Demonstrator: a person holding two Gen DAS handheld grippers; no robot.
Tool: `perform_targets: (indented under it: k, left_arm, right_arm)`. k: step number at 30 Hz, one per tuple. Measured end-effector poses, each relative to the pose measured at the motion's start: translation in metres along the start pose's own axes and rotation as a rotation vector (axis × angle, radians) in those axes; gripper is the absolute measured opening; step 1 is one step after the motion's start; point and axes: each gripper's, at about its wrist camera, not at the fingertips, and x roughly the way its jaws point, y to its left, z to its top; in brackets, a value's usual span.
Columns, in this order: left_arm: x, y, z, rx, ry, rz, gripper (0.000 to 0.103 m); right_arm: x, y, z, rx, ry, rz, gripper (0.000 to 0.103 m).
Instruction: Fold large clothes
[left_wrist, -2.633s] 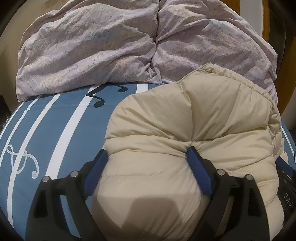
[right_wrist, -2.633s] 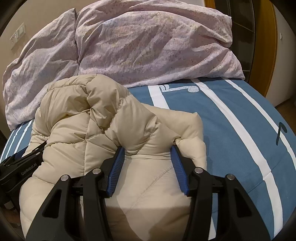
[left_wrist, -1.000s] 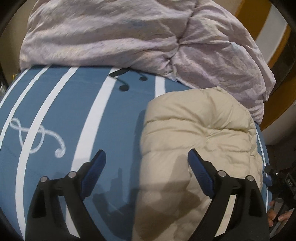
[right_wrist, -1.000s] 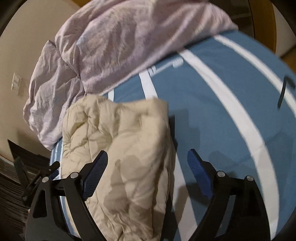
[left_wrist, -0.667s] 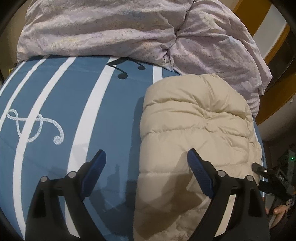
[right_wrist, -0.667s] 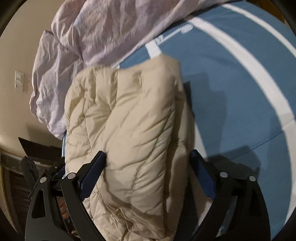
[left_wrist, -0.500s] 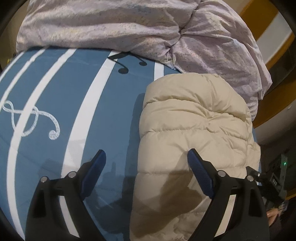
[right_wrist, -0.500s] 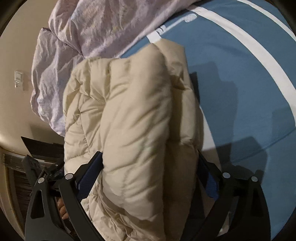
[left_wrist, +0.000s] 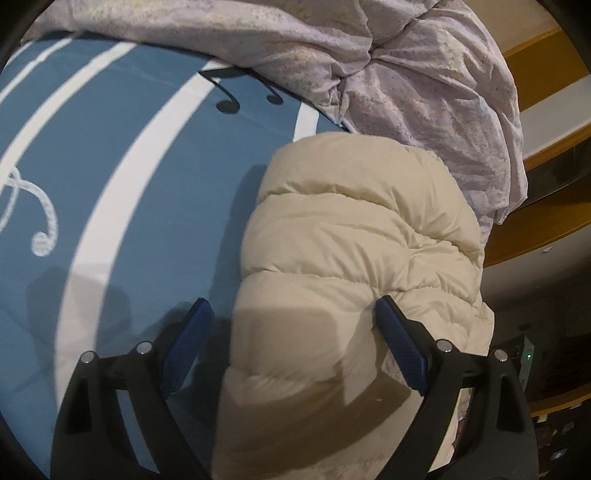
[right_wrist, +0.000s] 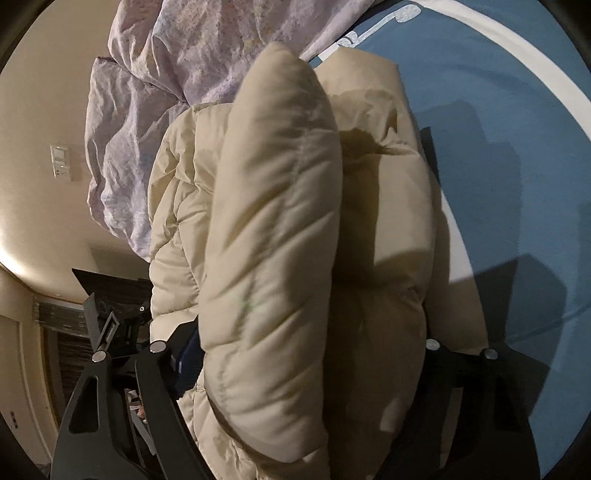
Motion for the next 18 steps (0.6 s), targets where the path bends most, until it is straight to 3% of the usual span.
perform_targets:
  k: [3,7,11,14,18]
  left_arm:
    - [0.008,0.003,0.002,-0.052,0.018,-0.056,0.087]
    - [0.005,0.004,0.003,-0.091,0.011,-0.100,0.064]
    - [-0.011,0.001,0.012,-0.093,-0.020,-0.119,0.040]
    - [-0.031,0.003,0.022,-0.093,-0.068,-0.132,0.032]
    - [-0.058,0.008,0.036,-0.093,-0.138,-0.123,0.032]
  right_arm:
    - [0.002,-0.004,0.001,0.012,0.014,0.032,0.069]
    - [0.001,-0.006,0.002,0.019,0.010,0.101,0.050]
    - [0.001,0.000,0.007,0.001,0.002,0.160,0.040]
    - [0.007,0.012,0.014,-0.017,0.009,0.205,0.037]
    - [0.022,0.036,0.024,-0.057,0.031,0.251,0.037]
